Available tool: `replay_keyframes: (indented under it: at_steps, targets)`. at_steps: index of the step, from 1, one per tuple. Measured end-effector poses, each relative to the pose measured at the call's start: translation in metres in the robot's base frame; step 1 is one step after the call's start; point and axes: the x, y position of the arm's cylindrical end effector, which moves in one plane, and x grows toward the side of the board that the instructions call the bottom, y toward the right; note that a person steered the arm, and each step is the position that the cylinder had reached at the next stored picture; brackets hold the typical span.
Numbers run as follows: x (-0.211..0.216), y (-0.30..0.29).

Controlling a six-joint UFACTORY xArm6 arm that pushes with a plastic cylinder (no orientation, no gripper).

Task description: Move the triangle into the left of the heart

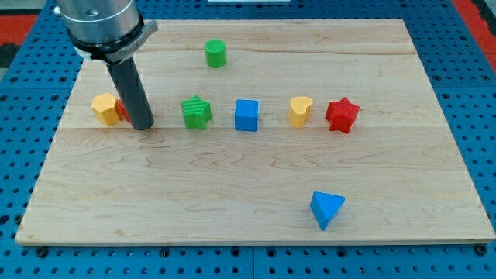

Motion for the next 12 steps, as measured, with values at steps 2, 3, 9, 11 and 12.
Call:
replay_keyframes:
  at_steps: [2, 3, 9, 11, 12]
  targets:
    - [0.045, 0.066]
    - [0.088, 0.18]
    - [0.129, 0.276]
    - [0.141, 0.23]
    - [0.11, 0.2]
